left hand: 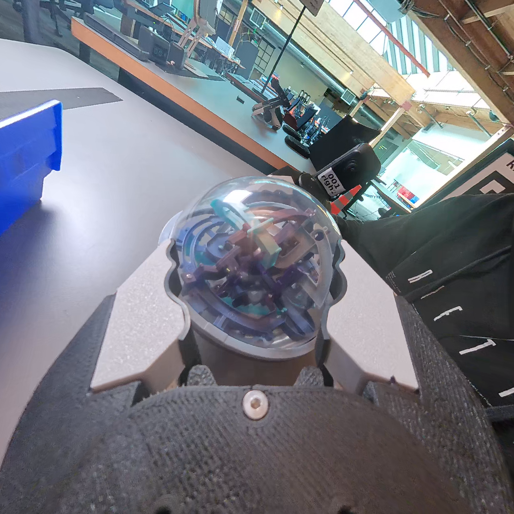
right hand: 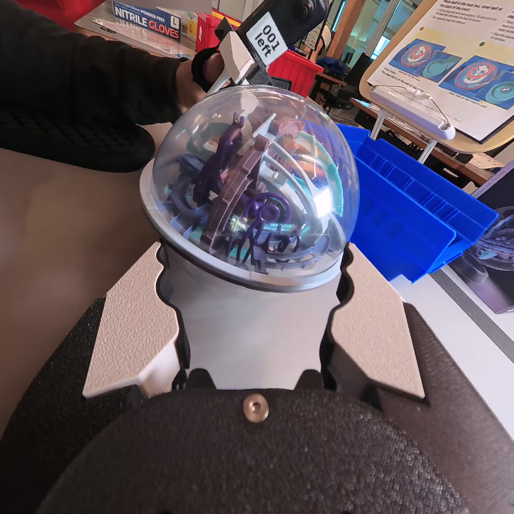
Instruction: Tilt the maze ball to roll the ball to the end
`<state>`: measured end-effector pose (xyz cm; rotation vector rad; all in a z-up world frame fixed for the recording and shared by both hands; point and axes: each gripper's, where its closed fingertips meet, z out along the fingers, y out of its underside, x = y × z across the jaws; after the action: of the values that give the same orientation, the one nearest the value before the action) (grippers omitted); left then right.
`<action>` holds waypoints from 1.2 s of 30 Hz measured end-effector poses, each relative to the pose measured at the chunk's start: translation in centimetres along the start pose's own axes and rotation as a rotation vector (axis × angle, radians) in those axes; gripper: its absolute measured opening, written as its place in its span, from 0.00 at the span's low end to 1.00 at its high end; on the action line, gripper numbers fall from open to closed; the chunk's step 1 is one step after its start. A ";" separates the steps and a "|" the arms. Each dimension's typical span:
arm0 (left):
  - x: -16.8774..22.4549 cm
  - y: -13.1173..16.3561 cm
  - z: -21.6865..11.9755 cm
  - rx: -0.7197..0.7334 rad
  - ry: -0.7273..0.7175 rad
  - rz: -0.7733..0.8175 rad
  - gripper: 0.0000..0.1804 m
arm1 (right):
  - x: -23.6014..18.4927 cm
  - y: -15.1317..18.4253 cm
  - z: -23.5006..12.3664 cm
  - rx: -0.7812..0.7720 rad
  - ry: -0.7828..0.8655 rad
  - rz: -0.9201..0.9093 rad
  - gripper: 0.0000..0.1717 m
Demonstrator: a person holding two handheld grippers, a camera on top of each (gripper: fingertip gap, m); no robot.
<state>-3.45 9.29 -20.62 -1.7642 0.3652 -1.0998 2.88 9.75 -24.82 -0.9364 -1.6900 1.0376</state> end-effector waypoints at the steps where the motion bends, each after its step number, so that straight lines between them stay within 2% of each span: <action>1: 0.0 0.0 0.0 0.005 0.003 -0.001 0.60 | 0.0 0.0 0.0 0.000 0.001 -0.001 0.70; 11: 1.1 0.2 -0.9 0.027 0.031 0.101 0.57 | -1.0 0.0 0.2 -0.020 0.072 -0.137 0.69; 13: 1.5 0.3 -1.0 0.006 -0.008 0.124 0.62 | -0.9 0.4 0.3 -0.050 0.092 -0.165 0.68; 17: 1.7 1.3 -1.0 -0.039 -0.169 0.290 0.74 | -0.7 0.9 0.5 -0.071 0.087 -0.141 0.67; 22: 0.7 3.1 0.5 -0.118 -0.231 0.377 0.79 | 0.0 1.1 0.5 -0.060 0.059 -0.014 0.66; 28: 0.2 2.5 0.1 -0.037 -0.167 0.273 0.76 | 0.3 1.0 0.4 -0.039 0.027 0.072 0.65; 36: 0.4 3.0 -0.1 -0.039 -0.151 0.310 0.77 | 0.0 0.6 0.3 -0.019 0.034 0.028 0.64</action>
<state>-2.66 7.56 -23.02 -1.7413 0.5490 -0.7397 2.66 9.88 -25.44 -0.9875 -1.6654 1.0202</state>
